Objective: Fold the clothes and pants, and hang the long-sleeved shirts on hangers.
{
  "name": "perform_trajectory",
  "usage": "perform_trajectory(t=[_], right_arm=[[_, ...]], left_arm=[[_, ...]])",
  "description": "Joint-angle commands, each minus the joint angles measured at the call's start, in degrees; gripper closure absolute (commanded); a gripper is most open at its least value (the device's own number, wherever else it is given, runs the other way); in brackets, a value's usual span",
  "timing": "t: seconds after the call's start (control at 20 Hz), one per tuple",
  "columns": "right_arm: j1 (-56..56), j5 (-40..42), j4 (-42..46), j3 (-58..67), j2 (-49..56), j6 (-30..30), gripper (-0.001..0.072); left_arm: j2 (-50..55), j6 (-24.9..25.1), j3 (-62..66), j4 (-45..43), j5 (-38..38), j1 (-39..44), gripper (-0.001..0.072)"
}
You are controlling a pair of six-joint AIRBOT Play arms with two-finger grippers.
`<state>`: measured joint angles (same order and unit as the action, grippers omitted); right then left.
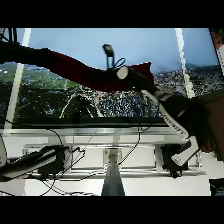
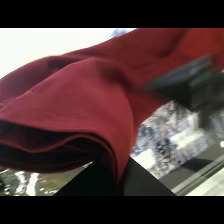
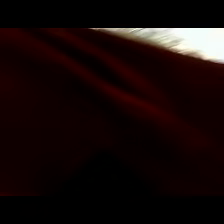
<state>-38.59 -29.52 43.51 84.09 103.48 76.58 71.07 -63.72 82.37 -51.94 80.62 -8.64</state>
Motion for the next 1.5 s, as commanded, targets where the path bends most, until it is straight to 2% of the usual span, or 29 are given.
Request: perform_trajectory(t=[0.0, 0.1, 0.25, 0.45, 0.55, 0.7, 0.8, 0.85, 0.9, 0.95, 1.15, 1.3, 1.4, 1.45], right_arm=[[-9.05, -1.77, 0.81, 8.68, 5.81, 3.96, 0.07], [-8.68, -4.13, 5.77, 9.77, 5.22, 3.96, 0.07], [-2.19, -14.21, 15.47, 10.36, 2.93, 3.96, 0.07], [13.55, -28.57, 25.16, 10.36, -1.95, 3.96, 0.07], [22.45, -33.57, 25.46, 10.36, -4.44, 3.96, 0.07], [33.99, -39.1, 25.51, 10.36, -7.15, 3.93, 0.07], [40.39, -42.12, 25.49, 10.36, -7.52, 3.93, 0.0698], [43.12, -43.47, 25.59, 10.19, -7.37, 3.72, 0.0579], [45.24, -44.06, 25.57, 9.84, -7.19, 3.72, 0.0297], [47.17, -44.26, 25.53, 9.11, -6.97, 3.72, 0.0155], [49.66, -44.04, 21.46, 4.04, -3.82, 3.17, 0.0148], [47.89, -42.71, 6.69, 0.74, 1.66, -1.84, 0.0135], [45.18, -42.16, -2.6, 0.72, 6.32, -3.96, 0.0072], [43.5, -40.89, -5.09, 0.72, 7.98, -4.09, 0.0072]], left_arm=[[-3.52, -0.2, 0.09, 1.62, 1.05, 0.09, 0.0691], [-3.06, -0.2, 0.07, 1.7, -0.35, 0.15, 0.0691], [-0.66, -0.2, -0.07, 2.4, -4.11, 3.1, 0.0691], [7.32, -0.2, -0.07, 5.05, -13.16, 14.73, 0.0691], [13.09, -0.2, -0.04, 8.61, -21.18, 23.06, 0.0691], [21.14, 0.13, -0.04, 20.79, -40.06, 35.04, 0.069], [24.48, 2.32, -0.04, 23.74, -52.28, 41.09, 0.0682], [25.75, 3.06, -0.04, 23.71, -55.84, 43.39, 0.0495], [26.4, 4.0, -0.04, 23.58, -56.26, 44.57, 0.0119], [26.6, 4.2, -0.04, 22.91, -55.41, 44.81, 0.0012], [25.49, 4.15, -0.04, 14.08, -45.57, 41.53, 0.0006], [23.91, 4.11, -0.04, 2.84, -34.25, 35.95, 0.0007], [22.49, 4.07, -0.04, -2.4, -27.74, 31.36, 0.0007], [21.77, 3.93, -0.04, -3.96, -25.46, 29.03, 0.0007]])
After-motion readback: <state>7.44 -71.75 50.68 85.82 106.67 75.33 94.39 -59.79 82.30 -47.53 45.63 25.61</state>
